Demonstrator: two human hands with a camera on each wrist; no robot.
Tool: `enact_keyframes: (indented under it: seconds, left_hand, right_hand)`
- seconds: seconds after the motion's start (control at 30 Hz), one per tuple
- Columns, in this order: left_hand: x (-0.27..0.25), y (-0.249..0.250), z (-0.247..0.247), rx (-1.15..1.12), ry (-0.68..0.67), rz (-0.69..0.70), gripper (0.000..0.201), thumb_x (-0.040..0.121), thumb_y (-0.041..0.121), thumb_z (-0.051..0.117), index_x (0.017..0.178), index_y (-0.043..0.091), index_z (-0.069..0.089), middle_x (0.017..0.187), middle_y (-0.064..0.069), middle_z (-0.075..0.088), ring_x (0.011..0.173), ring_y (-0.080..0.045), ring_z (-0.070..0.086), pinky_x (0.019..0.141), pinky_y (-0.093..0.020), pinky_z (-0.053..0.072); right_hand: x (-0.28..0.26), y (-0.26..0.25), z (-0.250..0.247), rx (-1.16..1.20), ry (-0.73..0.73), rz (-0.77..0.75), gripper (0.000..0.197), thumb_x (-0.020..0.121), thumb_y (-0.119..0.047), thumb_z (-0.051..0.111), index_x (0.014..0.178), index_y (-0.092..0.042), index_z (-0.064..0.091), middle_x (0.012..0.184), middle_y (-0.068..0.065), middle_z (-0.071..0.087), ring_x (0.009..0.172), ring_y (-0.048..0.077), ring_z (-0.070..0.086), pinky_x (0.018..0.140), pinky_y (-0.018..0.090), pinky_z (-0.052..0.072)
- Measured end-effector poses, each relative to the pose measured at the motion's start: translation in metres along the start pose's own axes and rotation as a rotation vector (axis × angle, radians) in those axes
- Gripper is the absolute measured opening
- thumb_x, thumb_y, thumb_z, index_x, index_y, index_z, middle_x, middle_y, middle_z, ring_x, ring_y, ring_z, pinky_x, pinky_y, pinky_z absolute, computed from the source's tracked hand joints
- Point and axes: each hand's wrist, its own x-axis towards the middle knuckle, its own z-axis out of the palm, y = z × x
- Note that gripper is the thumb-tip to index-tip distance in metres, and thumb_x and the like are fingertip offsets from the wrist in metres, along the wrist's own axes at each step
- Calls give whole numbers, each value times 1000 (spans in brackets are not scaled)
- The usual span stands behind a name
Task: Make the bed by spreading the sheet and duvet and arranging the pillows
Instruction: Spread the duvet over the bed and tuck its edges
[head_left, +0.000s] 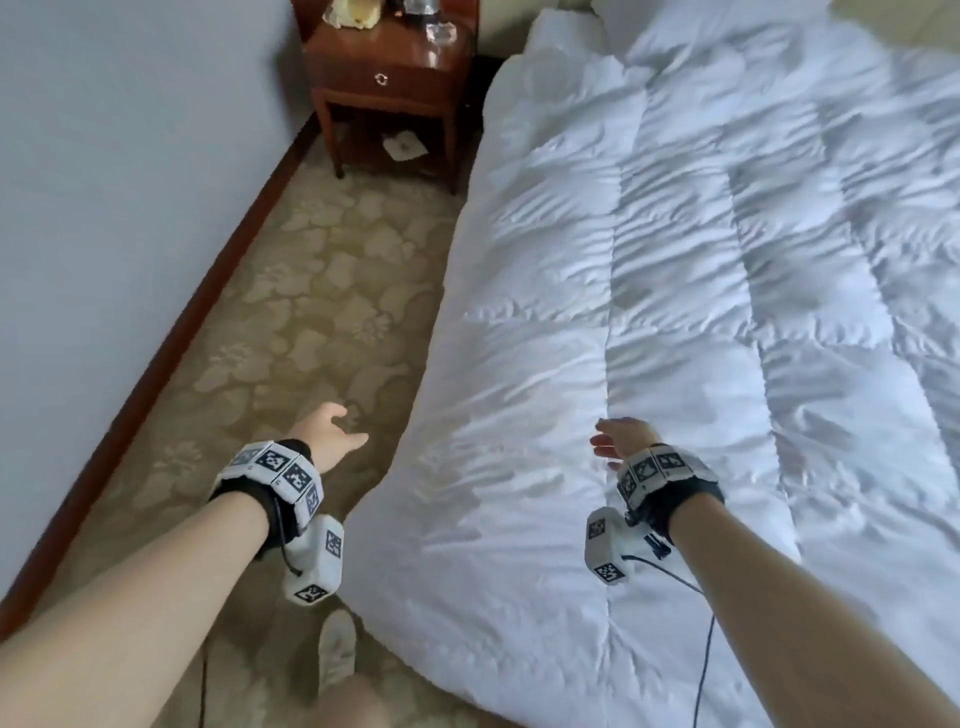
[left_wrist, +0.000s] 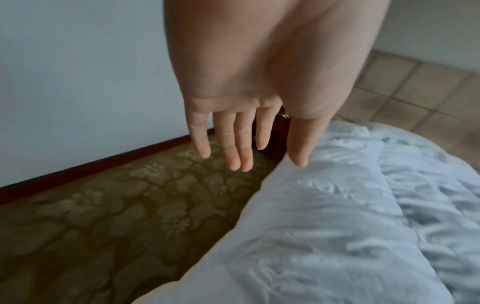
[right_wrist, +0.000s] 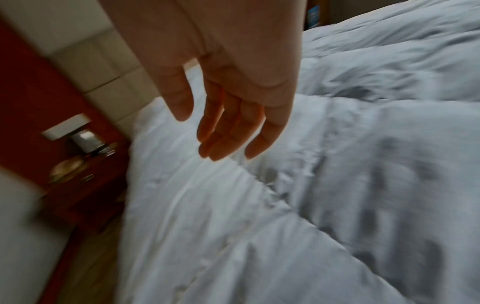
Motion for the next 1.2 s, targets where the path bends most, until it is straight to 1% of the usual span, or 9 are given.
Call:
enact_keyframes:
  seconds: [0.23,0.33,0.47,0.6,0.73,0.87,1.0,1.1,1.2]
  left_hand:
    - [78,23,52,246,-271,292,59,87,35,62,135,9,43,124,-12,59,115,-30,53,96,-32,39]
    - [84,-2,83,351,-388,328,62,88,35,60,139,7,38,86,-5,57,81,-24,51,77,-29,40]
    - [98,-46,118,351,-464,226,84,84,40,65,148,12,18,134,-18,49,112,-34,53,97,-41,43]
    - [129,-95,160,294,-510,177,109,70,49,75,149,17,7,149,-12,32,130,-34,41,105,-51,39]
    - [153,-124,194,277,-470,266,97,67,53,74,140,9,29,138,-14,46,119,-35,53,101,-47,44]
    - [161,-128,204,442,-442,608,34,82,43,63,71,12,52,90,-24,63,90,-39,63,82,-41,52]
    - [147,-127,179,531,-432,732,38,88,26,57,56,10,42,73,-15,56,73,-31,52,69,-34,41]
    - [130,-120,135,501,-490,780,38,88,23,57,56,10,42,61,-12,50,67,-28,48,69,-33,43]
    - [109,-97,90,396,-528,830,36,80,30,61,55,11,44,54,-5,42,70,-25,45,70,-34,41]
  right_hand:
    - [-50,177,11,212,565,350,32,93,-5,48,122,3,56,68,6,50,57,16,53,53,19,35]
    - [-98,265,72,298,633,569,38,93,-6,47,131,0,48,71,-4,36,45,-14,53,48,14,39]
    - [-104,328,159,465,494,729,41,92,-4,50,132,3,47,98,9,57,73,19,55,77,23,51]
    - [-88,330,225,696,694,689,30,86,0,56,115,-1,58,97,15,65,77,21,58,68,29,48]
    - [-56,320,254,925,776,519,30,95,-10,46,122,0,56,98,9,54,83,20,52,71,30,42]
    - [-35,315,265,1195,552,409,41,100,-22,33,135,-4,42,110,5,47,94,20,51,91,38,50]
    - [-64,295,271,1489,456,195,27,91,-36,52,113,-20,51,82,4,59,65,20,55,66,30,54]
    - [-100,261,273,1453,384,76,40,96,-43,36,125,-17,48,102,6,61,90,23,57,93,37,44]
    - [-145,231,259,1168,588,170,43,97,-38,37,130,-13,46,108,2,55,93,22,57,77,33,52]
